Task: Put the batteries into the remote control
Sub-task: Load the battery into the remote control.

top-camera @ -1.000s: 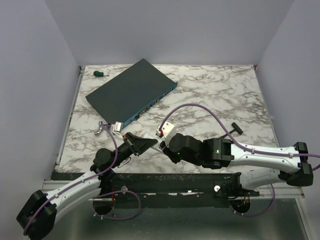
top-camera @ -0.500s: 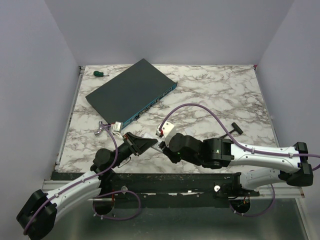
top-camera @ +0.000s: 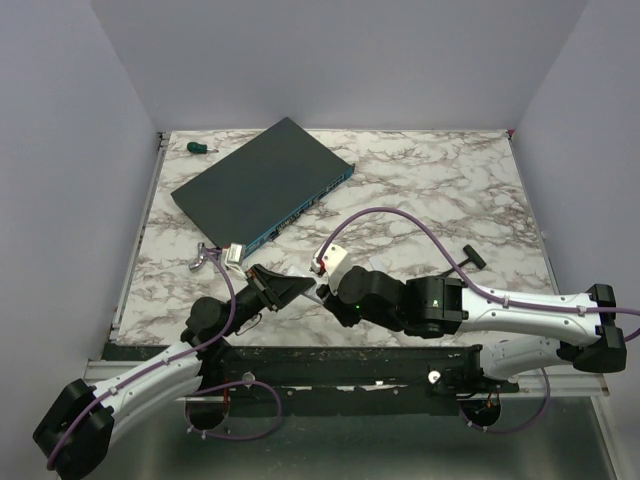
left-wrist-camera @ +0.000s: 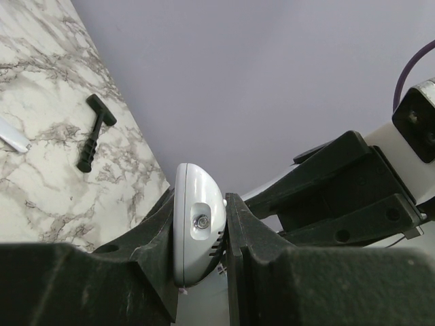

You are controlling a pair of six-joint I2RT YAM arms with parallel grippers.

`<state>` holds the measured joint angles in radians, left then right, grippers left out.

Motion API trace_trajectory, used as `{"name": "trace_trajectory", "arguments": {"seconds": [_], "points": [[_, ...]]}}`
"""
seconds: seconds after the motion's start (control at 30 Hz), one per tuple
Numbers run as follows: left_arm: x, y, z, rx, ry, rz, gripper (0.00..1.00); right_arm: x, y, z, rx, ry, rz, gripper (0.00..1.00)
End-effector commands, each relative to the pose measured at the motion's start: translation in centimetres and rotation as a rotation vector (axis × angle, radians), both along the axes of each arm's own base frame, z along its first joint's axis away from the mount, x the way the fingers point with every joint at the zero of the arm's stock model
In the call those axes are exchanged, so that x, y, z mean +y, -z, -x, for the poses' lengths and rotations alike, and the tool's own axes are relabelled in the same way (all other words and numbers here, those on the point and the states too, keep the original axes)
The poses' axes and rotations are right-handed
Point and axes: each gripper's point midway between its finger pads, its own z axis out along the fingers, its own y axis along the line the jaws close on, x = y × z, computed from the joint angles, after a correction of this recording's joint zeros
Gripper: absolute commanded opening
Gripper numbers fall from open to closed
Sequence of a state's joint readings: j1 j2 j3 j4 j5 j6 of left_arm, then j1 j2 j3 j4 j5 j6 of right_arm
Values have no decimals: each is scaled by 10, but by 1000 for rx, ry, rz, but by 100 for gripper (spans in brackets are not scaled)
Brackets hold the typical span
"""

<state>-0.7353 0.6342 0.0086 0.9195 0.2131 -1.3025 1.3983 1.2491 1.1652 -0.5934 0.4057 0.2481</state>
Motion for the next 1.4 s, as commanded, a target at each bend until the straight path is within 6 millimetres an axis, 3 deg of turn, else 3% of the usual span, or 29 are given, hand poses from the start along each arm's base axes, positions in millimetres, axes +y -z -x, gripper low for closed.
{"name": "trace_trajectory", "arguments": {"seconds": [0.0, 0.3, 0.5, 0.63, 0.8, 0.9, 1.0, 1.03, 1.37], "points": [[1, -7, 5, -28, 12, 30, 0, 6, -12, -4, -29, -14, -33, 35], [1, -5, 5, -16, 13, 33, 0, 7, -16, -9, -59, -10, -40, 40], [1, 0, 2, 21, 8, 23, 0, 6, -40, -13, -94, 16, -129, 41], [0, 6, 0, 50, 4, 14, 0, -4, -53, -17, -116, 57, -208, 41], [0, 9, -2, 81, -1, 15, 0, -24, -52, -18, -100, 127, -277, 39], [1, 12, -4, 108, -5, 15, 0, -33, -54, -13, -61, 140, -325, 35], [1, 14, -5, 131, -8, 16, 0, -39, -56, -6, -6, 149, -382, 23], [1, 6, -6, 124, -9, 32, 0, -40, -54, -4, 14, 151, -394, 19], [5, 2, -11, 167, -41, 49, 0, -35, -20, 10, 148, 167, -383, 2]]}}
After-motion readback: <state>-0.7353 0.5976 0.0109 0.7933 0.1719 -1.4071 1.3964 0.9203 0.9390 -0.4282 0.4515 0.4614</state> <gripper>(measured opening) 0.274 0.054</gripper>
